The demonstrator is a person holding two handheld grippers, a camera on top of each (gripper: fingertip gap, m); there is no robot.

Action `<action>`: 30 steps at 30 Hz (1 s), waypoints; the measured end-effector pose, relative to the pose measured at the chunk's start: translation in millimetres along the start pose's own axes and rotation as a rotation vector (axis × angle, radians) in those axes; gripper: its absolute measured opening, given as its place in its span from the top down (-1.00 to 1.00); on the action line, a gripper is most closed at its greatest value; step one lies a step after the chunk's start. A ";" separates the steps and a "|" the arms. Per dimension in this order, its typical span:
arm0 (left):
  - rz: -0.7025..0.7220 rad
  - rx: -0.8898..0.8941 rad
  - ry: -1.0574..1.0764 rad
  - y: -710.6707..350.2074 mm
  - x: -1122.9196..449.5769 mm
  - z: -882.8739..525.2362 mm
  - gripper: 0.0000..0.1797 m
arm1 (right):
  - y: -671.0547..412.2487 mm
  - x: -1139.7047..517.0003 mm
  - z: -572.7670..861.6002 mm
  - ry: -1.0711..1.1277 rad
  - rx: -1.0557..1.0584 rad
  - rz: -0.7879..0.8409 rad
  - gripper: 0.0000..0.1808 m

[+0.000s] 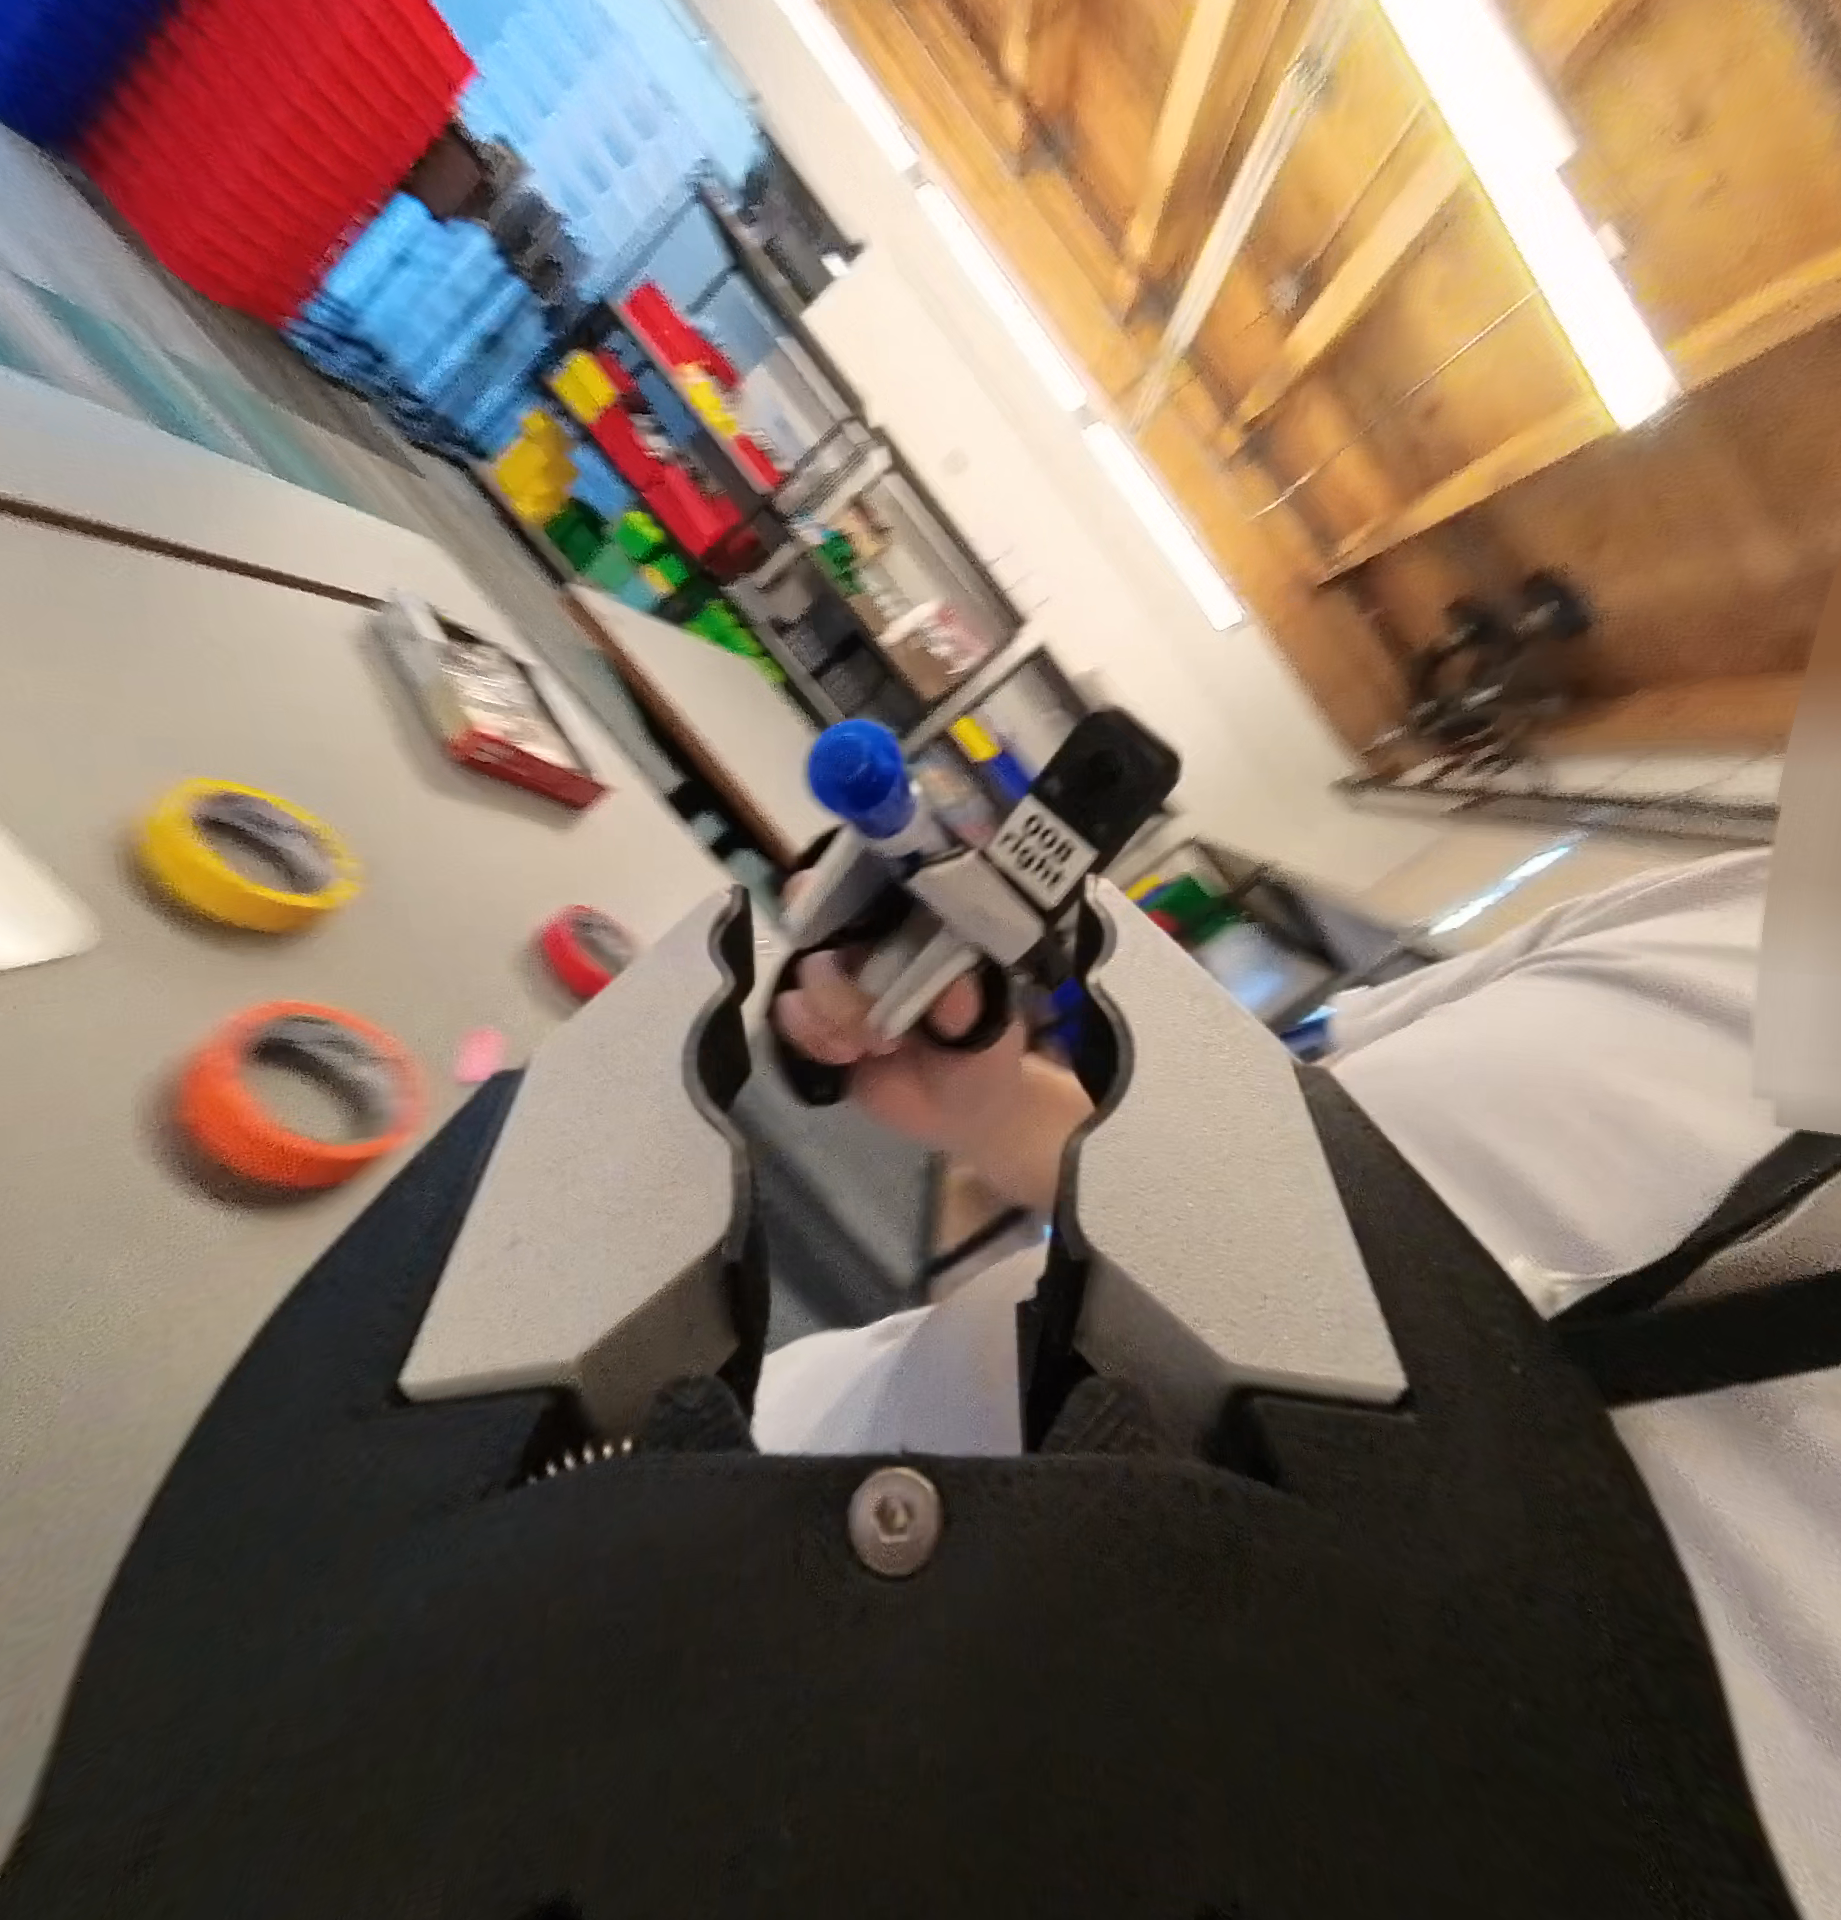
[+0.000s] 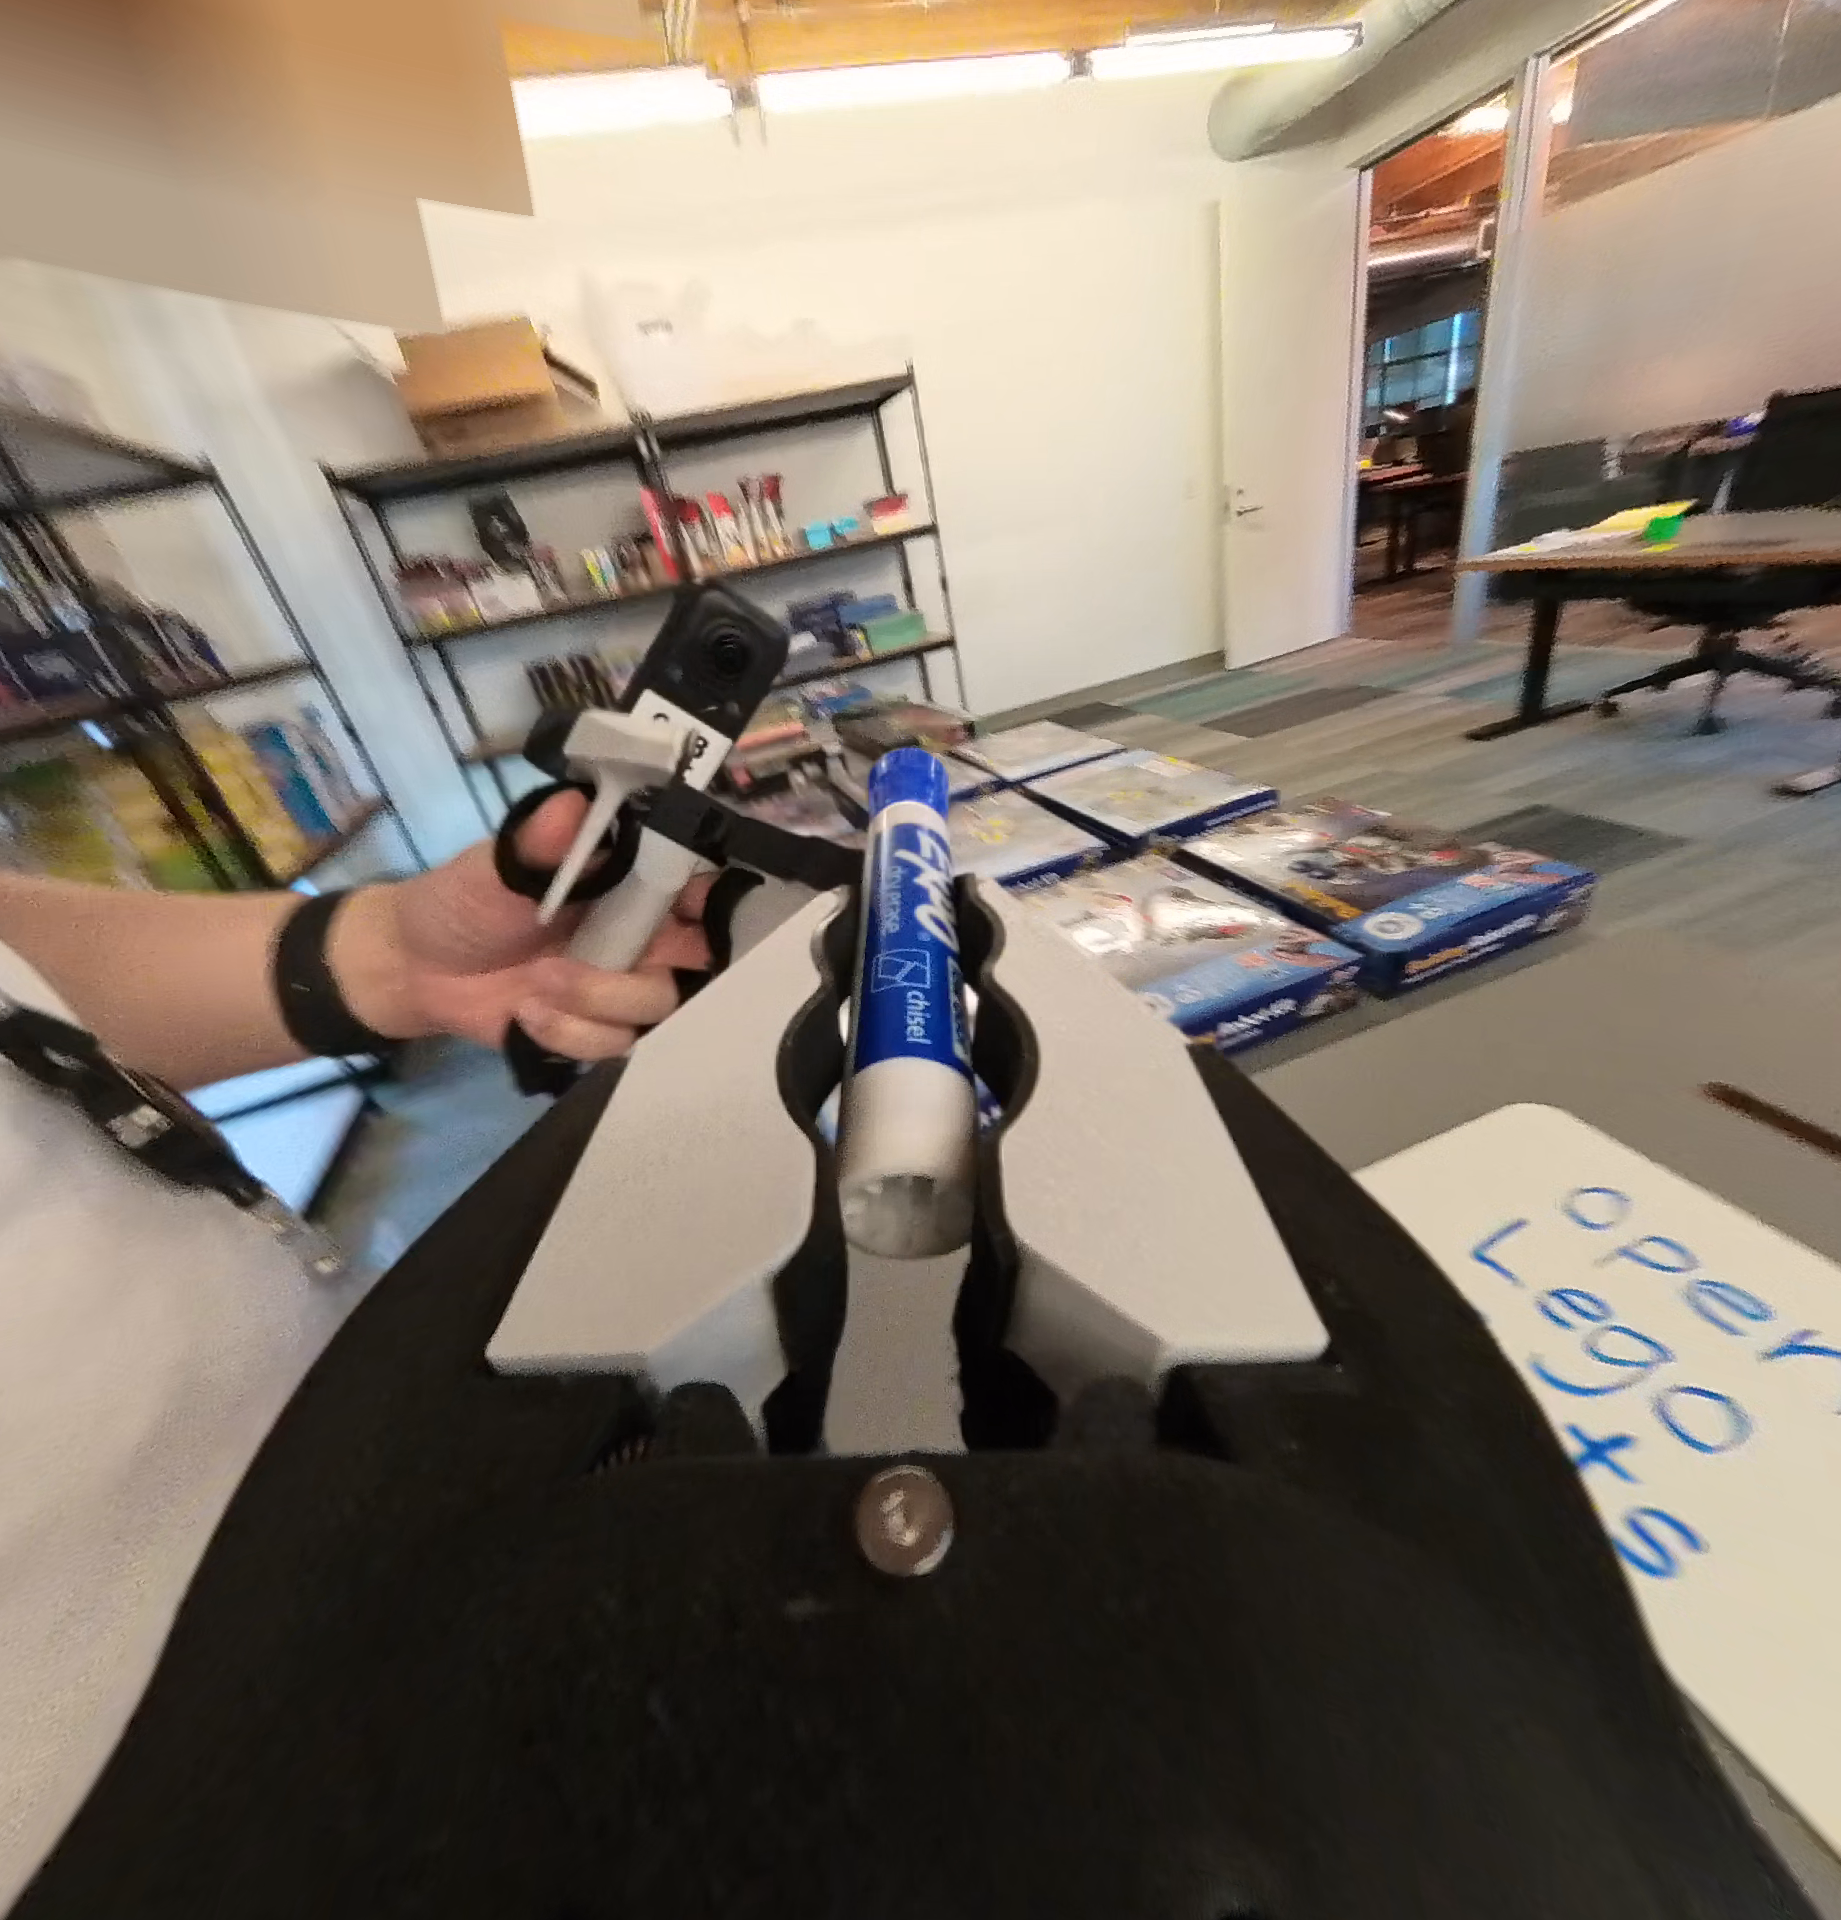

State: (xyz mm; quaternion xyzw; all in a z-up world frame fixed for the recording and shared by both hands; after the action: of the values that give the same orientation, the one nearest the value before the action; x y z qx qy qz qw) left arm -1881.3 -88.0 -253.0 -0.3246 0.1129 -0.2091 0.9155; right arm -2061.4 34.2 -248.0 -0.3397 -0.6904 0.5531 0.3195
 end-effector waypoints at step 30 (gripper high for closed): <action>-0.041 0.230 -0.452 124.0 -171.1 -5.8 0.83 | 82.6 132.9 -2.0 0.125 0.111 -0.615 0.81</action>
State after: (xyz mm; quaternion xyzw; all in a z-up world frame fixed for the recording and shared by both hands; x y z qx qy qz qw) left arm -1996.7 74.0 -324.8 -0.2590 -0.1257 -0.1613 0.9440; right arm -2125.3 157.6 -319.9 -0.1304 -0.7086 0.4452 0.5317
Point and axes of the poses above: each gripper's, where its closed fingertips meet, x back along the fingers, y out of its underside, z = x × y across the jaws, the point moved 10 cm from there along x, back along the fingers, and after that the axes turned 9 degrees about -z, right-handed, at the moved point
